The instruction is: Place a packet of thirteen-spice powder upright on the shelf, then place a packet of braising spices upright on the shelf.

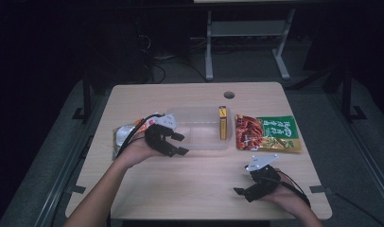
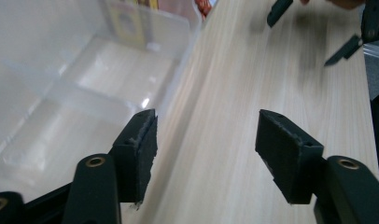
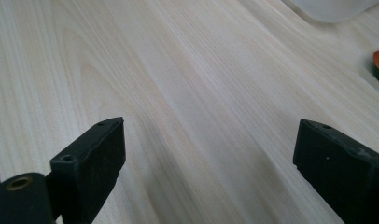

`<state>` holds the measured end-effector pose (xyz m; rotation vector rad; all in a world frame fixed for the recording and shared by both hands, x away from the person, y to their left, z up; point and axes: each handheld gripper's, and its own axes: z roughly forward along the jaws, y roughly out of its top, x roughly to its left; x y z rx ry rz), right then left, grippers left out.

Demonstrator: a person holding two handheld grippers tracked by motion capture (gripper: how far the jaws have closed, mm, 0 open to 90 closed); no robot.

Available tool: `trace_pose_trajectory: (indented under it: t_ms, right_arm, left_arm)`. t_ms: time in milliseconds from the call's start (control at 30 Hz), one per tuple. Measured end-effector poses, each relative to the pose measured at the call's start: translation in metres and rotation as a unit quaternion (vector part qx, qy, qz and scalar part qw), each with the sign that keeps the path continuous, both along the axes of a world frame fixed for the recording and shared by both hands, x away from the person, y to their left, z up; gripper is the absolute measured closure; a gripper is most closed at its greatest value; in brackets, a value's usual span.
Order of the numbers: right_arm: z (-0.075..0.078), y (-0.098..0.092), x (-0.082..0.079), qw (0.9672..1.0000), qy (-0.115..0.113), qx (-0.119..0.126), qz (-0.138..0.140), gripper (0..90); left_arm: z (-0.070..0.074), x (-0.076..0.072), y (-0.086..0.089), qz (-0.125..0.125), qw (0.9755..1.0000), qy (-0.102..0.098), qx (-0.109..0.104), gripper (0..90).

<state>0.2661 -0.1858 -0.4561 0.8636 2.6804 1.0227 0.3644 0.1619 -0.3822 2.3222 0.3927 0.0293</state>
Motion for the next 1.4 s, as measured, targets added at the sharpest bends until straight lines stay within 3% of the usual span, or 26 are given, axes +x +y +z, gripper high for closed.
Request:
trace_pose_trajectory:
  t_ms: [133, 233, 367, 500, 667, 900, 967, 1167, 1400]
  right_arm:
    - [0.001, 0.001, 0.0, 1.0, 0.002, -0.001, -0.005, 10.7]
    - [0.004, 0.0, 0.002, 0.9999, 0.012, 0.009, -0.008, 15.8]
    - [0.006, -0.002, 0.004, 0.9997, 0.006, 0.014, -0.017, 24.7]
    - [0.01, -0.005, 0.009, 0.9993, -0.001, 0.019, -0.032, 39.0]
    - [0.014, -0.009, 0.019, 0.998, -0.002, 0.027, -0.057, 60.9]
    - [0.017, -0.011, 0.042, 0.9954, -0.01, 0.011, -0.094, 89.9]
    - [0.019, -0.014, 0.049, 0.9944, -0.014, 0.008, -0.105, 90.0]
    - [0.021, -0.025, 0.075, 0.9914, -0.02, -0.004, -0.129, 90.0]
    - [0.019, -0.036, 0.112, 0.9847, -0.026, -0.002, -0.172, 90.0]
  left_arm:
    - [-0.01, -0.013, 0.013, 0.016, 0.9999, -0.002, -0.003, 33.4]
    - [-0.017, -0.024, 0.021, 0.024, 0.9997, 0.0, -0.005, 27.6]
    - [-0.03, -0.04, 0.03, 0.03, 0.9995, -0.001, -0.006, 22.6]
    - [-0.044, -0.053, 0.039, 0.027, 0.9996, 0.0, -0.005, 18.1]
    - [-0.052, -0.066, 0.053, 0.046, 0.9989, -0.009, -0.009, 16.5]
    - [-0.062, -0.09, 0.067, 0.054, 0.9983, -0.004, -0.022, 14.5]
    - [-0.065, -0.095, 0.068, 0.061, 0.9976, 0.003, -0.033, 14.5]
    - [-0.07, -0.097, 0.064, 0.043, 0.9989, 0.004, -0.021, 14.4]
    - [-0.073, -0.096, 0.063, 0.04, 0.9991, -0.002, -0.015, 14.4]
